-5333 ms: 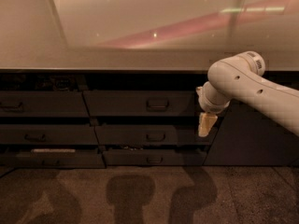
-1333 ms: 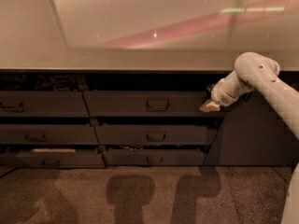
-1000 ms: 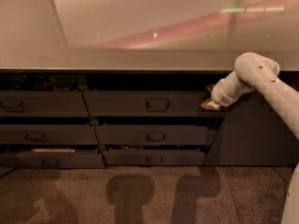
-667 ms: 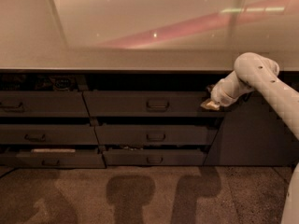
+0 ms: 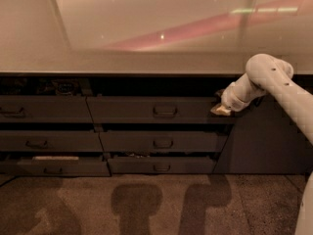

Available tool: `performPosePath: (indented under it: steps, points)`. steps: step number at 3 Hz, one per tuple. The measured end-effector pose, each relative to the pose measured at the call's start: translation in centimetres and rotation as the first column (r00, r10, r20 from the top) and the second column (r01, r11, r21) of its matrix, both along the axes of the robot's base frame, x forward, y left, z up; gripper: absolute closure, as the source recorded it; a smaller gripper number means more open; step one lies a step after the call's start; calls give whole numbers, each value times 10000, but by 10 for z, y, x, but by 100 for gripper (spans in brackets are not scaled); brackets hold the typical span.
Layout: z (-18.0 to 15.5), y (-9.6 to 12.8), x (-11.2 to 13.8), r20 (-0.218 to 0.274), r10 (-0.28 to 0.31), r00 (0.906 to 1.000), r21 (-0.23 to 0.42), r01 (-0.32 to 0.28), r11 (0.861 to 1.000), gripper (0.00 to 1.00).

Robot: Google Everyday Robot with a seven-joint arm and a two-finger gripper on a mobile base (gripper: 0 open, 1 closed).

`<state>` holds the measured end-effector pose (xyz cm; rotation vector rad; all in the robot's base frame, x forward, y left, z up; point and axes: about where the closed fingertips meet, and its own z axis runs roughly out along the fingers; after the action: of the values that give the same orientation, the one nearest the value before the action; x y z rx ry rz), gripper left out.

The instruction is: Open top drawer

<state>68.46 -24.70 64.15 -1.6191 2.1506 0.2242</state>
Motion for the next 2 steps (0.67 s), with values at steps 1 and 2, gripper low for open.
performPosePath:
  steps: [1, 2]
  points:
    - [8, 0, 0, 1, 0, 10000, 0, 0, 10000, 100]
    - [11, 0, 0, 1, 1, 10000, -1, -1, 10000, 100]
